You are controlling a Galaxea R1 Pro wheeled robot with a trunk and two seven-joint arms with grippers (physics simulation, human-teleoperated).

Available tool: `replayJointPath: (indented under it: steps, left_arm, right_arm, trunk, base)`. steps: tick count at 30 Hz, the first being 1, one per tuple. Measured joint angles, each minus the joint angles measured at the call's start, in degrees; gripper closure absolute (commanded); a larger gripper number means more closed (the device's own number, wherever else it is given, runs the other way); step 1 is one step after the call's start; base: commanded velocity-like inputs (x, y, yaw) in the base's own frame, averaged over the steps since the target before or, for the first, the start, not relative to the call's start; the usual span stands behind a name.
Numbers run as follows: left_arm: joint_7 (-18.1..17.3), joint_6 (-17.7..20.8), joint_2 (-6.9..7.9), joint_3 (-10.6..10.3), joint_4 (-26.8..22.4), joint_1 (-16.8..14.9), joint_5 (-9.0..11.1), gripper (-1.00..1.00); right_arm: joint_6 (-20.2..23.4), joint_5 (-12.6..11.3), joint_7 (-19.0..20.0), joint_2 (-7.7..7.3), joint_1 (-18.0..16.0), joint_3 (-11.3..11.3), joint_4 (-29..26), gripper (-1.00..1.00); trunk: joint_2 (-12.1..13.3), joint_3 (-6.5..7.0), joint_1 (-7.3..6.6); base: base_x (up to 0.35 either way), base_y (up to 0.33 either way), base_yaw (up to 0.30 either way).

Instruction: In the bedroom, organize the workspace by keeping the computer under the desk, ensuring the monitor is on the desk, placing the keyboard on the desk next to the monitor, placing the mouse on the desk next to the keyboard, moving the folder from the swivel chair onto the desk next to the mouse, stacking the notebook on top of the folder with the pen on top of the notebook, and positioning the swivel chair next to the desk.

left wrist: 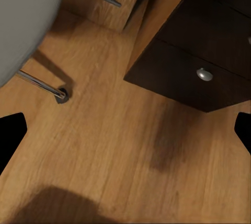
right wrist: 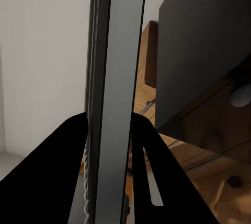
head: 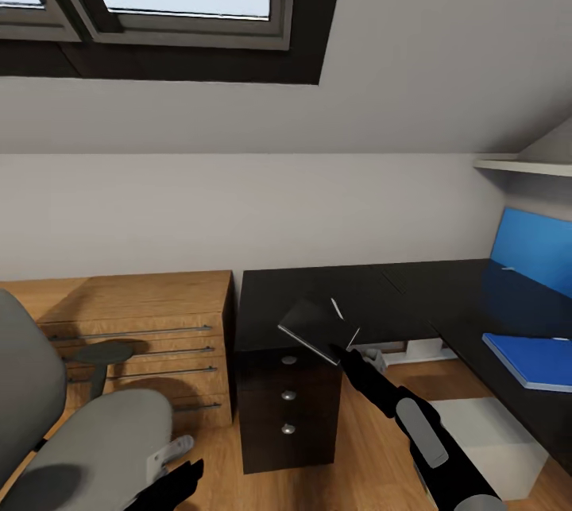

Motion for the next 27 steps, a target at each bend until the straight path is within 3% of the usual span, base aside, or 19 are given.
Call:
replayJointPath:
  steps: [5, 9, 16, 18, 21, 25, 27]
  left_arm:
    - [-0.1, 0.0, 0.0, -0.7, 0.6, 0.0, 0.0, -1.0]
    - [0.0, -2.4, 0.0, -1.5, 2.6, 0.0, -0.1, -1.0]
    - [-0.1, -3.1, -0.04, -1.8, 3.6, 0.0, 0.0, -1.0]
    - [0.0, -3.1, 0.02, -3.5, 4.8, 0.0, 0.0, -1.0]
    - [0.0, -3.1, 0.01, -4.0, 5.3, 0.0, 0.0, -1.0]
    - [-0.1, -6.7, 0.06, -4.2, 10.8, 0.0, 0.0, -1.0]
    - [-0.1, -7.4, 0.07, -4.2, 11.3, 0.0, 0.0, -1.0]
  right_arm:
    - [0.0, 0.0, 0.0, -0.01, 0.0, 0.0, 0.0, 1.0]
    - [0.0, 0.0, 0.2, -0.01, 0.1, 0.0, 0.0, 1.0]
    - [0.0, 0.0, 0.3, -0.29, 0.1, 0.0, -0.2, 1.0]
    - [0.0, 0.0, 0.2, -0.29, 0.1, 0.0, -0.3, 1.0]
    - [0.0, 0.0, 0.3, -0.27, 0.1, 0.0, -0.4, 1.0]
    - [-0.1, 0.0, 0.9, -0.38, 0.1, 0.1, -0.4, 1.0]
    - [-0.2, 0.1, 1.3, -0.4, 0.1, 0.0, -0.5, 1.0]
  trunk:
    - [0.0, 0.0, 0.0]
    - [0.0, 0.12, 0.0]
    - [0.0, 0.16, 0.0]
    - [0.0, 0.16, 0.0]
    - [0.0, 0.16, 0.0]
    - [0.0, 0.16, 0.0]
    - [0.0, 0.16, 0.0]
  base:
    - [-0.001, 0.0, -0.033]
    - [-0.009, 0.0, -0.198]
    - [-0.019, -0.312, -0.028]
    - [-0.001, -0.338, -0.002]
    - [0.0, -0.337, -0.001]
    - [0.0, -0.303, 0.0]
    - [0.0, -0.241, 0.0]
